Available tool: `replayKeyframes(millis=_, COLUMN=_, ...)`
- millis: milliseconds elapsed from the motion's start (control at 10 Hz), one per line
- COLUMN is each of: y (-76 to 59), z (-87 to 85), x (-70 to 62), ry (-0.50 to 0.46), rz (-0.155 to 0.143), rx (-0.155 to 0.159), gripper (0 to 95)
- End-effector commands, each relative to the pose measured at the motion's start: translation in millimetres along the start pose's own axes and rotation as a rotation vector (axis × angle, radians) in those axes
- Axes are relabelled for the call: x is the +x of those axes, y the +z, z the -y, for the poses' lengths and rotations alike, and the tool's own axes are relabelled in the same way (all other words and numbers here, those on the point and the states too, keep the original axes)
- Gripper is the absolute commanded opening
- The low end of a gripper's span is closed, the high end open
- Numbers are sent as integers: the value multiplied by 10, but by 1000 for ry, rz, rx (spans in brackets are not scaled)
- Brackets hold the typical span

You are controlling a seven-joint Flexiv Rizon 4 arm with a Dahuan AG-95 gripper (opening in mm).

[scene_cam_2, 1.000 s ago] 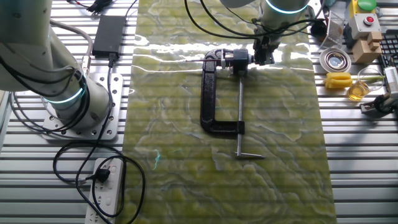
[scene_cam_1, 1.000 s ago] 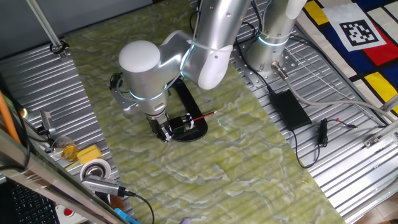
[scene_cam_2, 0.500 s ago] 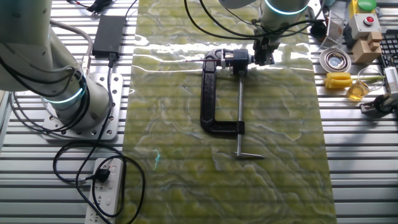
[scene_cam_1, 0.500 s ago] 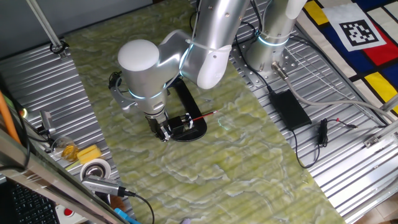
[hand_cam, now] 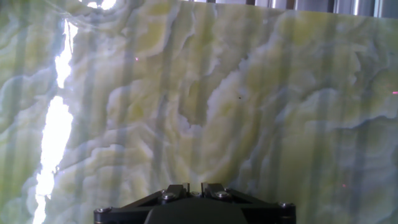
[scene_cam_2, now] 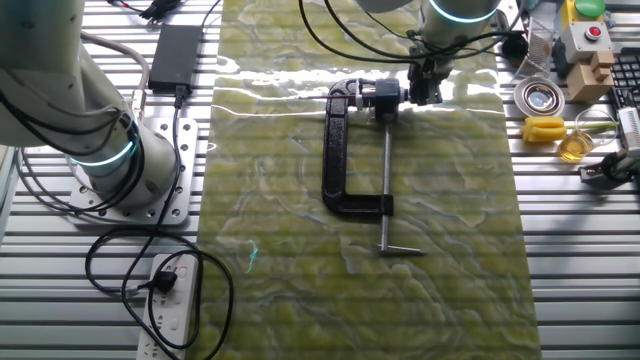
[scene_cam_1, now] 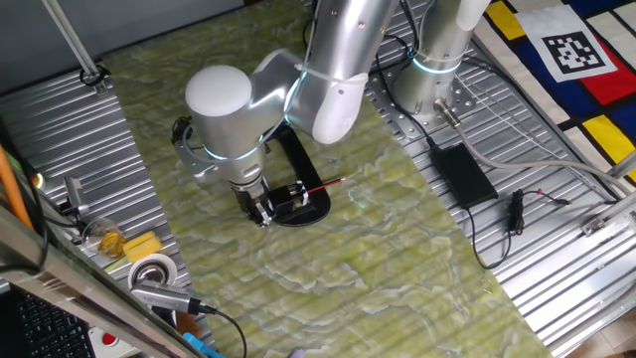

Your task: Sharpen the pencil with a pencil sharpener

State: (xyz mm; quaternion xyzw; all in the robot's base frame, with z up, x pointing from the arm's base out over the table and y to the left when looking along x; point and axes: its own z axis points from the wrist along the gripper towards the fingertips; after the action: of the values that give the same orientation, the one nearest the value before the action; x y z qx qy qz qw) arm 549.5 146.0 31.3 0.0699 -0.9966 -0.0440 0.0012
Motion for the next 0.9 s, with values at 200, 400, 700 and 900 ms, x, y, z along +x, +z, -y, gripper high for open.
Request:
replayKeyframes(millis=200, y=-4, z=7, x=-16, ry=-7, rz=5, rx=17, gripper=0)
replayKeyframes(millis=400, y=-41, z=5, x=-22, ry=1, rz=8, rx=15, gripper=190)
replayKeyframes(millis=700, y=-46, z=3, x=-34, ry=-1, rz=10, rx=23, gripper=190)
replayKeyframes(millis=900, y=-58, z=-8, x=-78, ry=2, rz=7, rx=31, gripper=190)
